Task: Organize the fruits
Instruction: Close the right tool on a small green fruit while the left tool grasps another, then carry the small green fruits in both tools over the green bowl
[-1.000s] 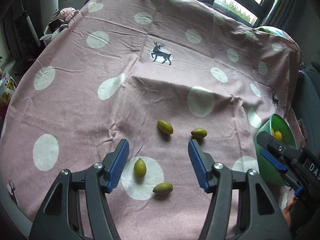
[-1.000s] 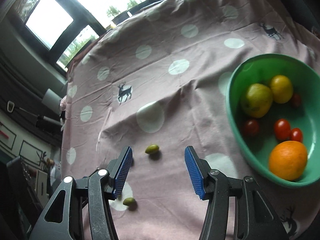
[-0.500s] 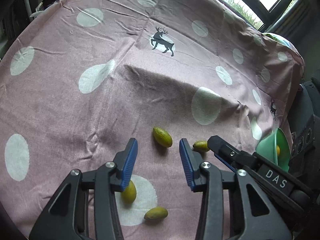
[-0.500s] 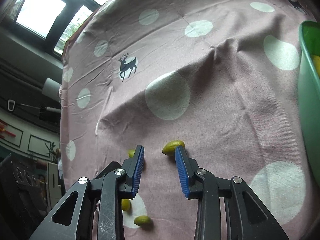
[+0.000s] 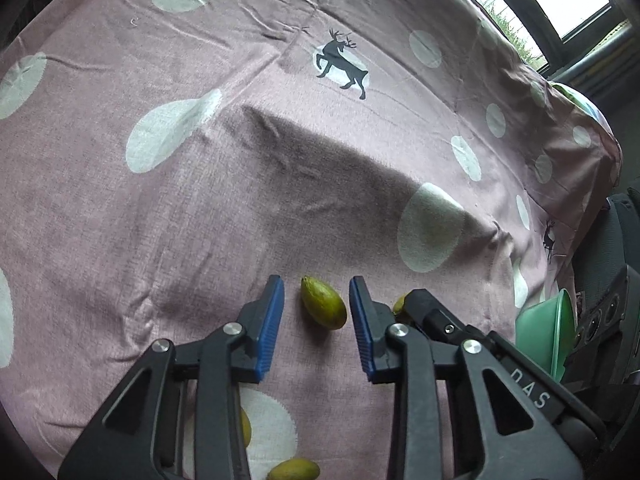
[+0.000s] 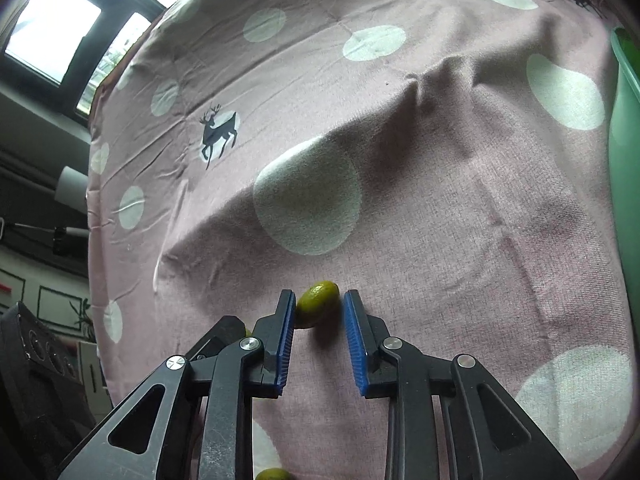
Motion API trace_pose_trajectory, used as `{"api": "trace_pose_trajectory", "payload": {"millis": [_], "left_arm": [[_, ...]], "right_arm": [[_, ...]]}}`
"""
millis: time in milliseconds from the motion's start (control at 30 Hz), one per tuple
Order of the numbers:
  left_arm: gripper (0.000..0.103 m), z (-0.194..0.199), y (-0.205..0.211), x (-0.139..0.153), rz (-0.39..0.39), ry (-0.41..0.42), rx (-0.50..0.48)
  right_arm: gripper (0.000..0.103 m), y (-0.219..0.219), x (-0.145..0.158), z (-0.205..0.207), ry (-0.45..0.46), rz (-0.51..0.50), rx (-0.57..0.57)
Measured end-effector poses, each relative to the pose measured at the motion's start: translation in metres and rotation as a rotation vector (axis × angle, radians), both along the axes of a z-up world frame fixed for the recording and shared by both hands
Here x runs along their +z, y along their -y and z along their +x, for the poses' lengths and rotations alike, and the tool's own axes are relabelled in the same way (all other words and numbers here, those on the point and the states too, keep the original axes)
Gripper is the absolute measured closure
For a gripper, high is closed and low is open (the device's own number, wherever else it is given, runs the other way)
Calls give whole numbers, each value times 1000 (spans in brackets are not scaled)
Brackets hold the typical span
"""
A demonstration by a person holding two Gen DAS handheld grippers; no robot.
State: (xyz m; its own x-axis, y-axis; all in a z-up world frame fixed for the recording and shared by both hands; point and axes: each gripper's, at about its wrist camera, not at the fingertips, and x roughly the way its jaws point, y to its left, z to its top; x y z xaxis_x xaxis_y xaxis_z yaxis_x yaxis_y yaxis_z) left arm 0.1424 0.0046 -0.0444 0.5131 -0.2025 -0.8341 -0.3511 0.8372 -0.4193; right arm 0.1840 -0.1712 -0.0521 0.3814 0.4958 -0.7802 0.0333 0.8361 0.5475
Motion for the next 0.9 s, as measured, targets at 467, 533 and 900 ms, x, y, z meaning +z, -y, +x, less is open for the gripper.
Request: {"api": "trace_pose_trajectory", "payload": {"millis": [467, 533, 900], "left_arm": [[84, 2, 8, -3, -15, 8, 47], [84, 1, 9, -3, -17, 5, 50], [84, -13, 23, 21, 29, 68, 35]], "right_arm": [[80, 4, -2, 4, 8, 9, -14], [80, 4, -1, 2, 7, 4, -18], [80, 24, 23, -13, 81, 1, -55]]}}
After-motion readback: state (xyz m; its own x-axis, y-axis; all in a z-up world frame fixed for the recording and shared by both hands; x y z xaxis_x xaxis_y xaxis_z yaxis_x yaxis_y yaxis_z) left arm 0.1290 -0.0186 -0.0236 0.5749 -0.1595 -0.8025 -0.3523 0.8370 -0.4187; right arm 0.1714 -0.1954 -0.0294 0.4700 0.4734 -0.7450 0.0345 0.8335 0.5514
